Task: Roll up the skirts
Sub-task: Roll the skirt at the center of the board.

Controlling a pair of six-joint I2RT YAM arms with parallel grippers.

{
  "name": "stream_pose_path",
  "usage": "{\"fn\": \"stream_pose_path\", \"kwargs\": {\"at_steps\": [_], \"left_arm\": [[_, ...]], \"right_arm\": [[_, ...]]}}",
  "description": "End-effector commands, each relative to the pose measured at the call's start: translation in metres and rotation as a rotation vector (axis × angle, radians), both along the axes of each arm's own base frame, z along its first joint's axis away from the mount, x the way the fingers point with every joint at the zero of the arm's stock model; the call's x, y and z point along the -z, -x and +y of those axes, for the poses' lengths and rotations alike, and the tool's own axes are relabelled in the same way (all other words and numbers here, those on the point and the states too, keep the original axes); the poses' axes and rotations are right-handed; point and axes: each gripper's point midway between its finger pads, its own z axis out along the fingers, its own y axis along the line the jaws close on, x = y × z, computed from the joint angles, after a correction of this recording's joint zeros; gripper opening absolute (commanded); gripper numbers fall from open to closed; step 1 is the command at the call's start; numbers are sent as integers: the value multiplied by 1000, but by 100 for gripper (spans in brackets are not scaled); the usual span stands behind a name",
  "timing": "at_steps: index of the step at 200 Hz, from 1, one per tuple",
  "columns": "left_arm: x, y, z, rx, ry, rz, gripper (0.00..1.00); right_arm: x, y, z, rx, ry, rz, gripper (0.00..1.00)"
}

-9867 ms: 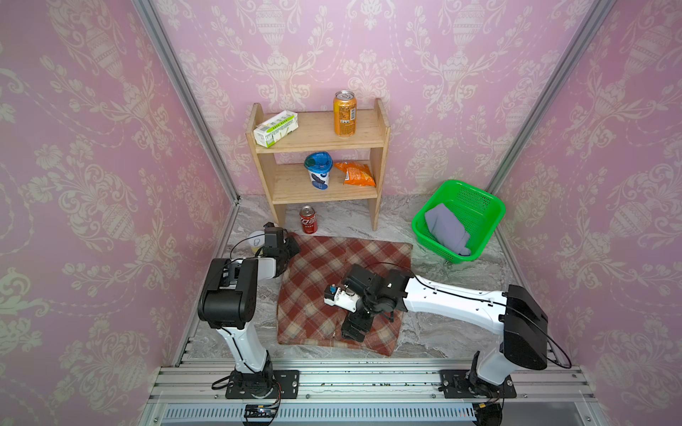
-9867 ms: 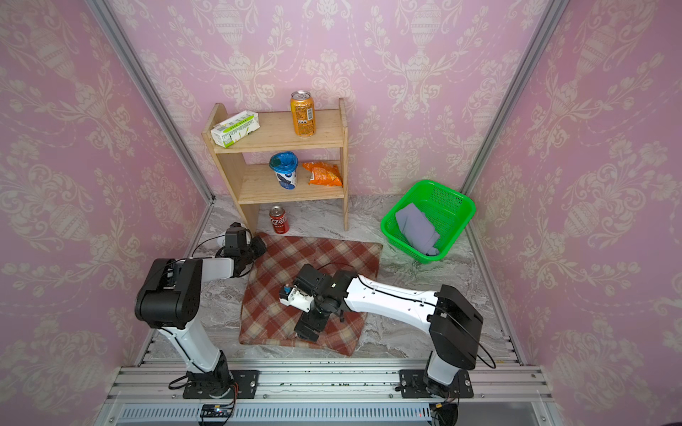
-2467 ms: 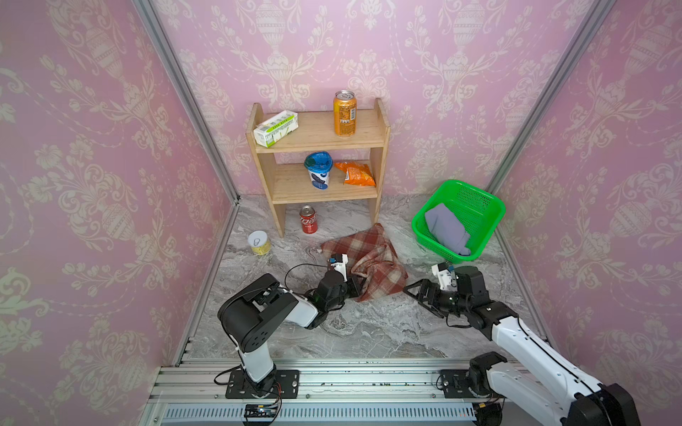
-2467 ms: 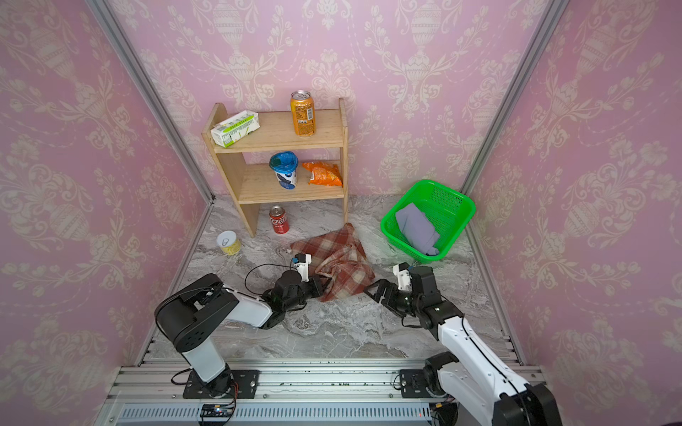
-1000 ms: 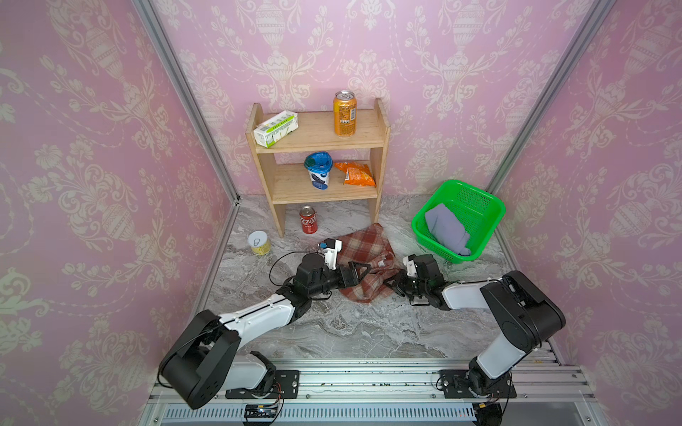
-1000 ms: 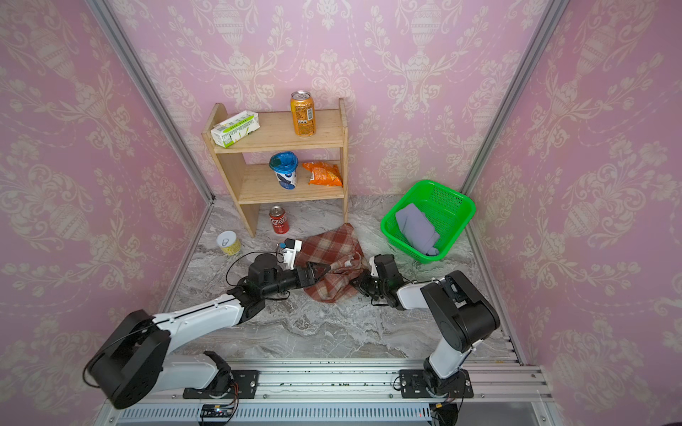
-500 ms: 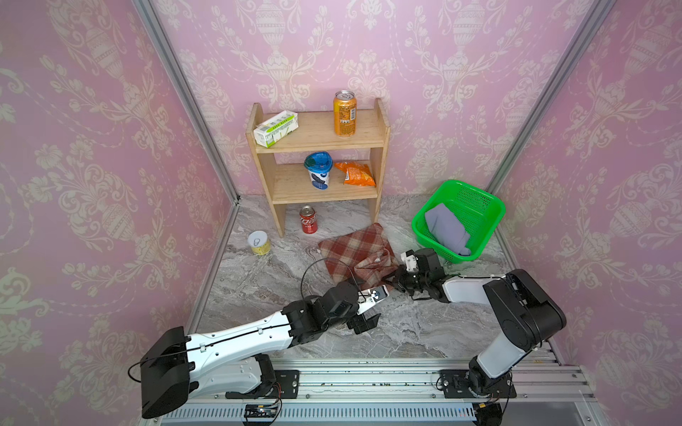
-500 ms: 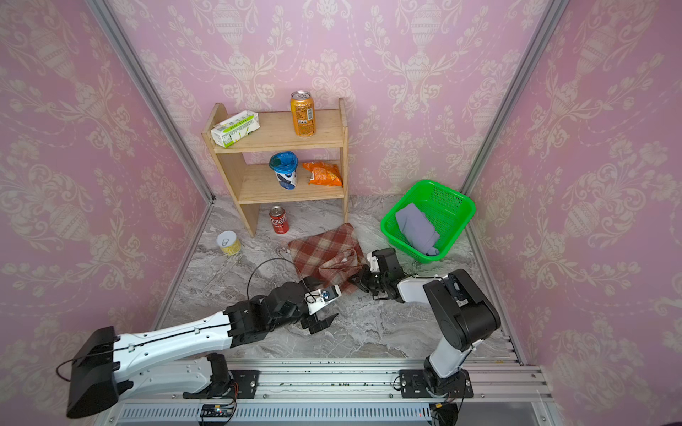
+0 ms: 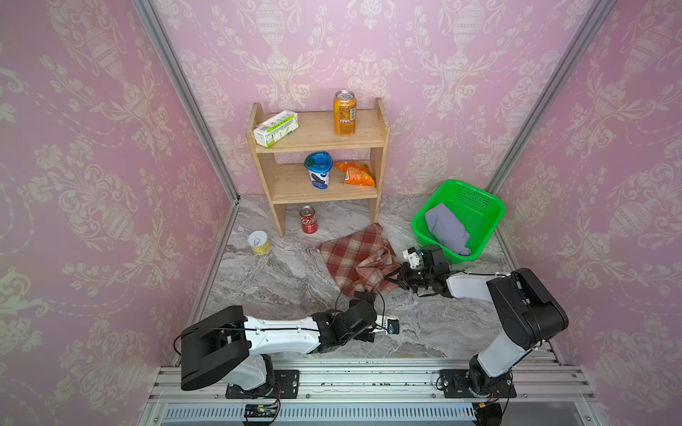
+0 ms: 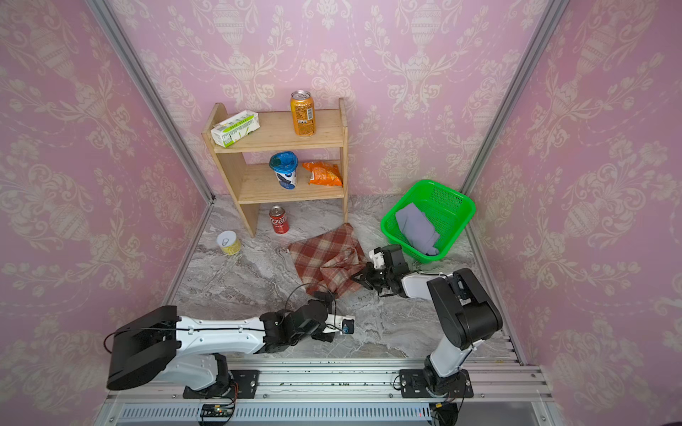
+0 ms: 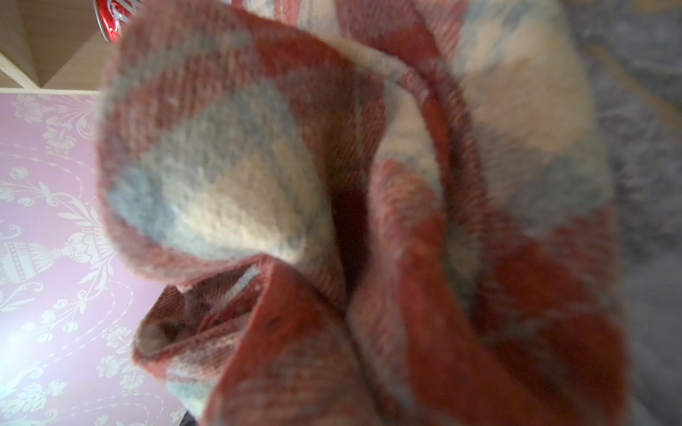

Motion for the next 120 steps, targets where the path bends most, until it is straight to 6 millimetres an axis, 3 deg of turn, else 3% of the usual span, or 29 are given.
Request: {"fn": "stream_pose_path", "kwargs": {"at_steps": [1, 32, 74, 97, 120], "left_arm": [[-1, -18, -8, 8, -27, -59, 99], [16, -36, -5, -35, -76, -74, 97], [10, -60, -4, -104, -68, -154, 95], [5, -62, -10, -82, -44, -166, 97], [13, -61, -17, -39, -56, -158, 97]], "right_arm": [[-10, 0, 4, -69, -29, -29, 0], [-14, 4, 2, -103, -24, -34, 0], [-13, 9, -12, -94, 37, -34, 0], [-12, 11, -17, -91, 67, -34, 0], [-13, 11, -18, -90, 70, -35, 0]]}}
